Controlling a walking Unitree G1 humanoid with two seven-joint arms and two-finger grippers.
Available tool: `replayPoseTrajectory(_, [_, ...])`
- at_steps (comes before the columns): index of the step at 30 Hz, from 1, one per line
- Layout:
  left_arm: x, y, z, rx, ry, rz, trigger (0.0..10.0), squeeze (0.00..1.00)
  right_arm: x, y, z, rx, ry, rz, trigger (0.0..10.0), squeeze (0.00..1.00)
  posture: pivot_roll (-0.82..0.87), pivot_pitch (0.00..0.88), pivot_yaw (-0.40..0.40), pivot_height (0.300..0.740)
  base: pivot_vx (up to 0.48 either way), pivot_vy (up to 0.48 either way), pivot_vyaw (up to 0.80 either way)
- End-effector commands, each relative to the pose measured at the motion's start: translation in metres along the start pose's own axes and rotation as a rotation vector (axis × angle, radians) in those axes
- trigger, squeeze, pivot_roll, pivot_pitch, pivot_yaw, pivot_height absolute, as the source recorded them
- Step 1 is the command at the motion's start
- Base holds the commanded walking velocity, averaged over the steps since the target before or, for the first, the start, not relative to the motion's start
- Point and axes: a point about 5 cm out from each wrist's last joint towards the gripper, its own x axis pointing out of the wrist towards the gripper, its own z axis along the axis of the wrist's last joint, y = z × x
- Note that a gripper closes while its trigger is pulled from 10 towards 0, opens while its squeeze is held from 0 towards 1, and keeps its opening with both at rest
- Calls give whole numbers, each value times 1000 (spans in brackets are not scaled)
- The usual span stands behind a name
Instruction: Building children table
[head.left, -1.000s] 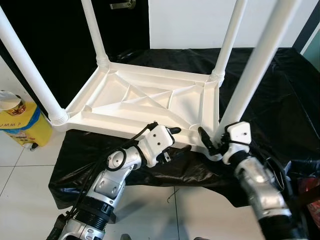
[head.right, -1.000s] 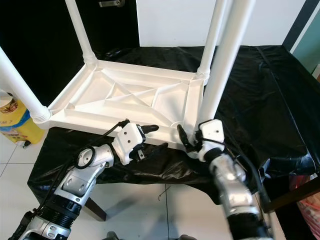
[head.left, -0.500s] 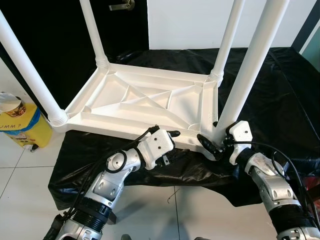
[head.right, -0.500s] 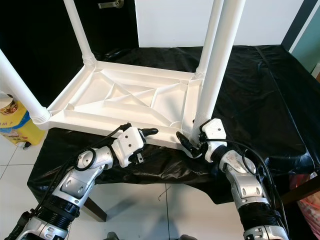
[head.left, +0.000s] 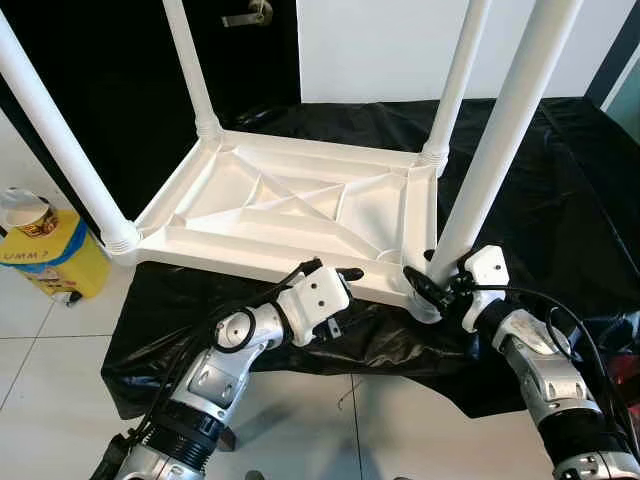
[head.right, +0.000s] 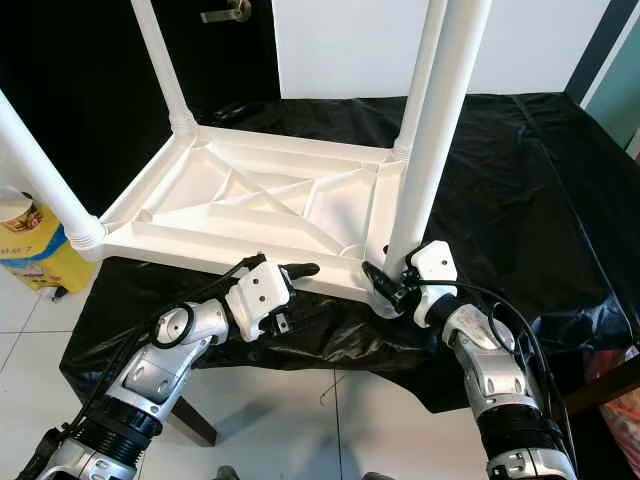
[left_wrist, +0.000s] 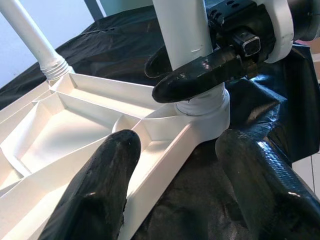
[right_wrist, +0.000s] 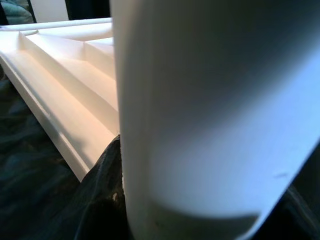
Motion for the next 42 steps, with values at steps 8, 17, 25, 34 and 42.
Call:
replayPoseTrajectory(8, [5,1,2,-4,-28,46,10000,0,-4,6,-19,-3,82,-197,10000,0,-71,0,11,740,0,0,0])
replayPoseTrajectory(17, [5,-1,3,-17,-48,87,10000,0,-4,24,-24,49,99,-400,10000,0,-72,8,-13,740,0,0,0])
replayPoseTrajectory(25, [5,-4,1,-24,-46,110,10000,0,-2,28,-24,76,107,-564,10000,0,-57,14,-36,740,0,0,0])
replayPoseTrajectory(34, [-1,-6,-3,-29,-17,140,10000,0,1,37,-20,105,78,-670,10000,0,-27,20,-52,740,0,0,0])
replayPoseTrajectory(42, [-4,-6,-4,-30,-9,147,10000,0,4,45,-15,119,46,-629,10000,0,-23,24,-50,740,0,0,0])
